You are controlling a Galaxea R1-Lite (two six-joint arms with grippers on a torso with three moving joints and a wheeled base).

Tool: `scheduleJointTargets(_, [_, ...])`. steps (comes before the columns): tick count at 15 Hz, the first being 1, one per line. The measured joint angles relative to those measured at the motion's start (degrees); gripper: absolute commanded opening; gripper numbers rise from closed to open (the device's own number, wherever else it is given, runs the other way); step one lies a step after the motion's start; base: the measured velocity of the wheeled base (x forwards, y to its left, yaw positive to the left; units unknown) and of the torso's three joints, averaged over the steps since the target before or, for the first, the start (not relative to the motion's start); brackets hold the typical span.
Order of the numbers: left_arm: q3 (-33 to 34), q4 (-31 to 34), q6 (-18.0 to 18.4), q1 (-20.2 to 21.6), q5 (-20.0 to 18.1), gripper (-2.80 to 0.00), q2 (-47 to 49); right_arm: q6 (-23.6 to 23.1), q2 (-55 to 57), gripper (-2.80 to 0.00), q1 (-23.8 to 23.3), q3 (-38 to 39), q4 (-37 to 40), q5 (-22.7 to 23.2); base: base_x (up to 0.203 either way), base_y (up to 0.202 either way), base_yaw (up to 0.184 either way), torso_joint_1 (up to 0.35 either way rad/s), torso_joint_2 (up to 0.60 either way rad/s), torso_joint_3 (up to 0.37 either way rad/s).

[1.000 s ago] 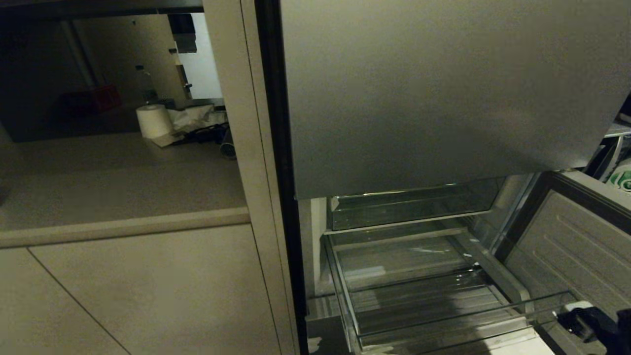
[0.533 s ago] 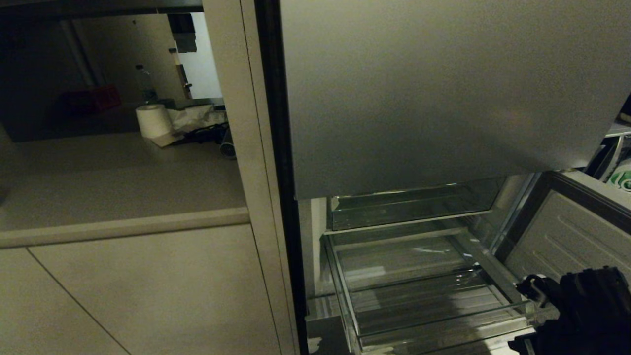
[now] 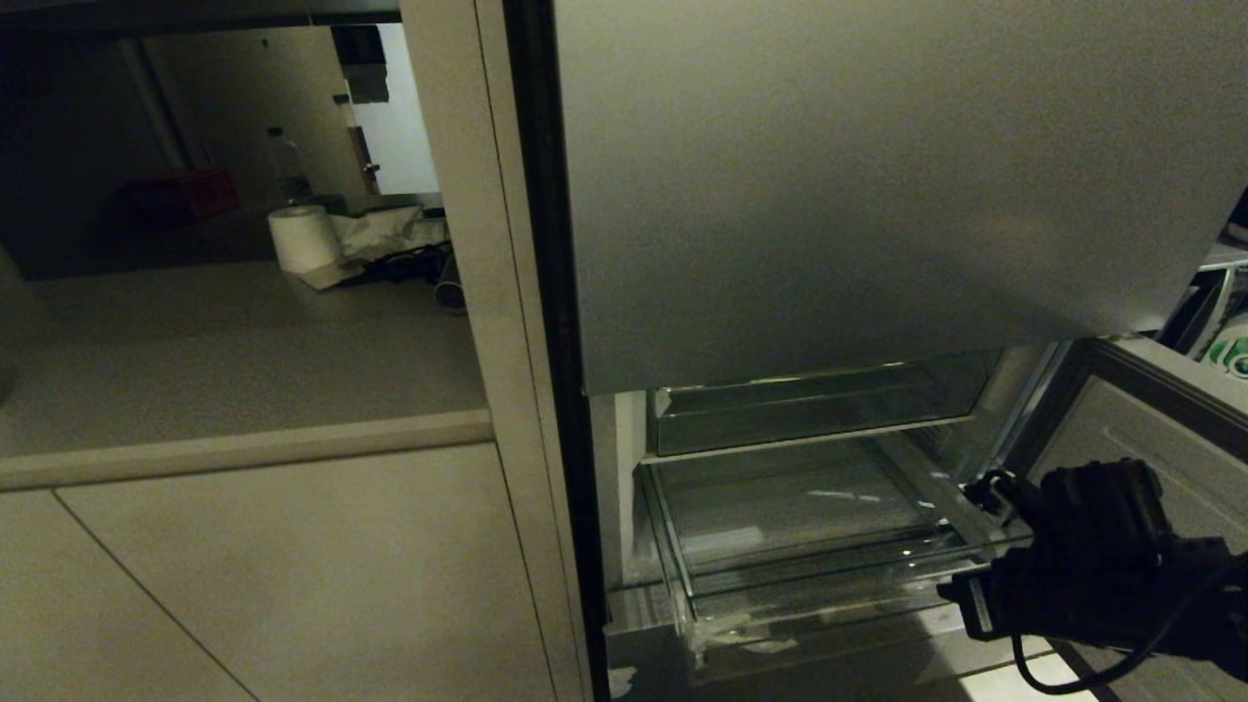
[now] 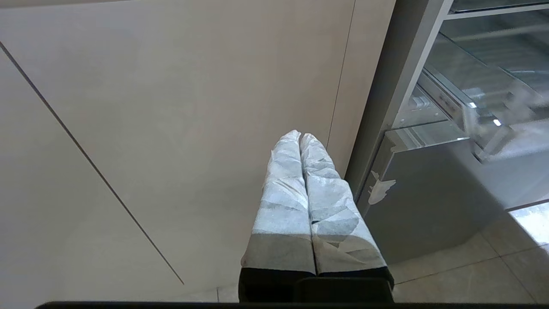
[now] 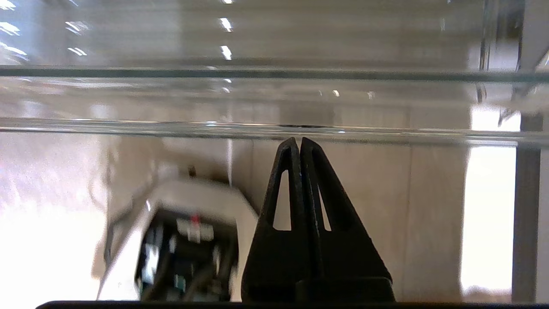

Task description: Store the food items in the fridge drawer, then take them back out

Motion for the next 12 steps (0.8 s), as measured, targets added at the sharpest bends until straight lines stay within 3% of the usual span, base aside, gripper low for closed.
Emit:
scheduleJointTargets(5, [0.0, -0.02, 0.0, 0.0, 0.0, -2.8, 0.0, 0.06, 5.98, -2.8, -0.37, -6.54, -4.62, 6.39, 0.0, 0.0, 0.0, 0.0, 0.0, 0.0])
scheduleJointTargets(12, [0.02, -0.02, 0.0, 0.0, 0.0, -2.8, 0.0, 0.37, 12.04, -2.8, -1.14, -10.05, -8.57, 6.61, 0.0, 0.0, 0.0, 0.0, 0.0, 0.0])
